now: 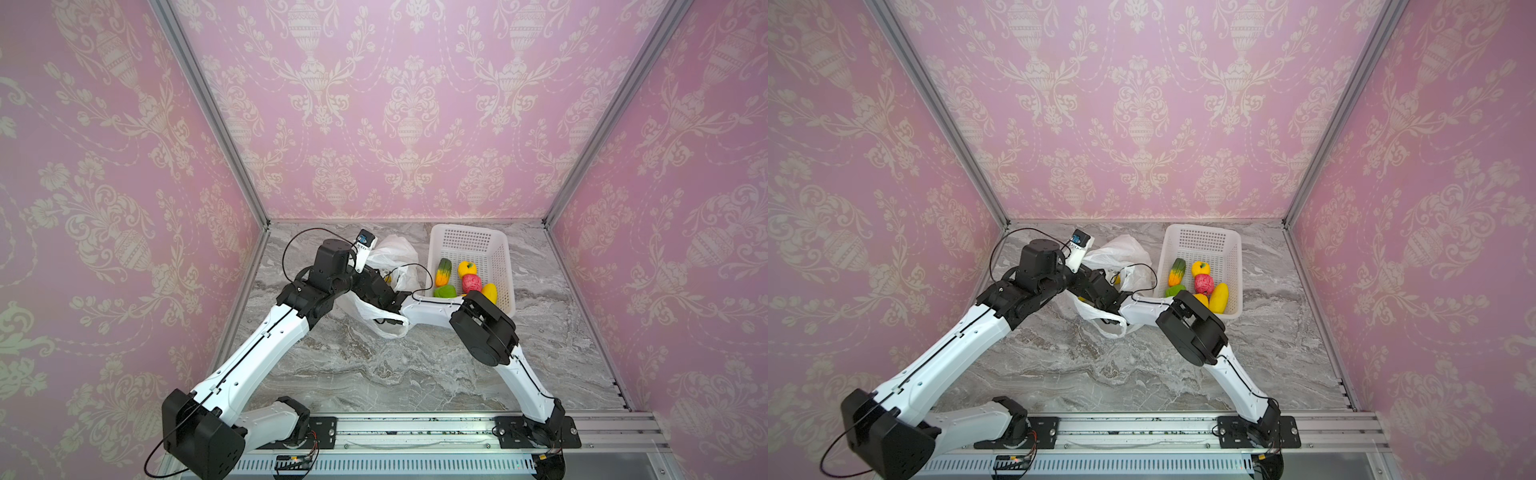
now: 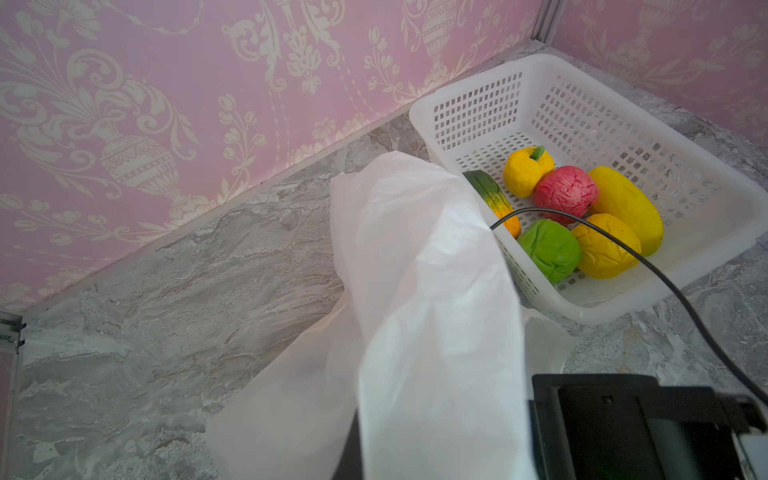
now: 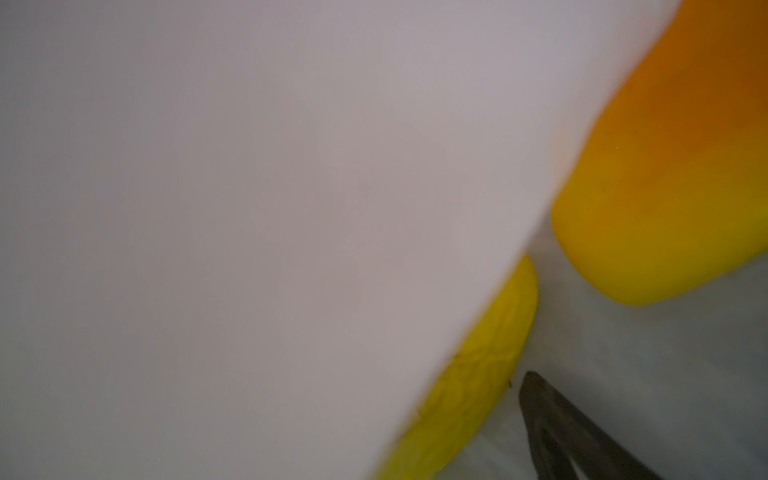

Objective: Untie the knot of the plastic bag and take out the fruit
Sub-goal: 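Close the right gripper on the bumpy elongated yellow fruit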

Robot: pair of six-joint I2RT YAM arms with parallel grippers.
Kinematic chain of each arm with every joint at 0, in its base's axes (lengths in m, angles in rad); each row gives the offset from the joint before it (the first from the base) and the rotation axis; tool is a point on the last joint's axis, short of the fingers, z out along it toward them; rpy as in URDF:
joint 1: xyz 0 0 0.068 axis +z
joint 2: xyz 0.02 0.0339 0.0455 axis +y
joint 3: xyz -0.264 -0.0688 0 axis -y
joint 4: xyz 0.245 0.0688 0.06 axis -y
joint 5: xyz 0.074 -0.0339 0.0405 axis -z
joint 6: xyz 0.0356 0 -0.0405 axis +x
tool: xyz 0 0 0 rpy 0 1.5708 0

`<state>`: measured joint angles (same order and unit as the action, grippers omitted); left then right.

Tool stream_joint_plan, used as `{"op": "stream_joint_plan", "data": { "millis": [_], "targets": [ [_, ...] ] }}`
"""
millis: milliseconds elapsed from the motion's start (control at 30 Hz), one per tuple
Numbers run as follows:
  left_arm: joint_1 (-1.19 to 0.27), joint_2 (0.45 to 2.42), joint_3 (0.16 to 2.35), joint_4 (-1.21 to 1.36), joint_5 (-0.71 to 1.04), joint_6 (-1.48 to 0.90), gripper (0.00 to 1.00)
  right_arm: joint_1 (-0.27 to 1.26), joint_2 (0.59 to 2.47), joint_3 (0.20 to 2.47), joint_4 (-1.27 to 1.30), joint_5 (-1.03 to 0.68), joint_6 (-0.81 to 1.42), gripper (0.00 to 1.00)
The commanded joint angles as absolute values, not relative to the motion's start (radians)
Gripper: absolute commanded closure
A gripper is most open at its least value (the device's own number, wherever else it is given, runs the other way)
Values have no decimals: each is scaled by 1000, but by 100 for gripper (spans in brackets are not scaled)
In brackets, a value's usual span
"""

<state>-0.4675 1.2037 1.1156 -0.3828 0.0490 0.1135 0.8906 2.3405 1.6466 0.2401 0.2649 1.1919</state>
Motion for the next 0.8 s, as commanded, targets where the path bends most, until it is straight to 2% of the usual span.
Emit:
{"op": "stream_joint_plan", "data": {
  "millis": [0, 133, 233, 600, 767],
  "targets": [
    [-465, 1183, 1134, -362, 94, 91, 95, 886, 2402, 1692, 196, 254, 1236, 0],
    [-465, 1188, 1134, -362, 101, 89, 95, 886, 2442, 1728, 186, 250, 1239, 0],
    [-465, 1188, 1136, -364, 101, 89, 95, 885, 2451, 1729, 190, 248, 1242, 4],
    [-463, 1193, 1137, -381, 4, 104, 95, 884, 2381, 1602, 378, 212, 1167, 41],
    [-448, 1213, 1142, -396, -68, 100, 95, 885, 2246, 1405, 550, 244, 1069, 50]
  ]
}}
